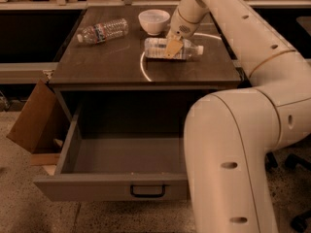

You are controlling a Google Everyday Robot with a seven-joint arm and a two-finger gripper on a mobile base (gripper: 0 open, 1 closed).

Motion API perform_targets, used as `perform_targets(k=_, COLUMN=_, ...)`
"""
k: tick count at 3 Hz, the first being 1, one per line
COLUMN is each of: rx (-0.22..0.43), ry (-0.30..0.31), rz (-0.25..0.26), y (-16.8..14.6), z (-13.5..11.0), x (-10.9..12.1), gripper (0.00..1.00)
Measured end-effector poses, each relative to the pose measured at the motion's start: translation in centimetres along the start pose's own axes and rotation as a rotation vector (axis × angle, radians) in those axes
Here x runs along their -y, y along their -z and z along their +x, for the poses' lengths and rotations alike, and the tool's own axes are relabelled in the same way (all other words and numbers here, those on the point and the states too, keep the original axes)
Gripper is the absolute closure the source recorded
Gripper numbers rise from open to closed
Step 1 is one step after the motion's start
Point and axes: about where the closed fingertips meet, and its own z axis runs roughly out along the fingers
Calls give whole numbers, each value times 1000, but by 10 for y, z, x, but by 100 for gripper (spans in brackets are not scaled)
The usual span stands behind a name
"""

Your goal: Pick blue plastic bottle from top drawer and place on counter

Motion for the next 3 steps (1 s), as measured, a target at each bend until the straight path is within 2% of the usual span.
perform_targets(k=1, rx=1, ry=3, rz=4, y=-1, z=-3, x=6, gripper=4)
perform_targets(k=3, rx=26, ry=30, rz=-14, y=12, z=-2, x=6, gripper=0)
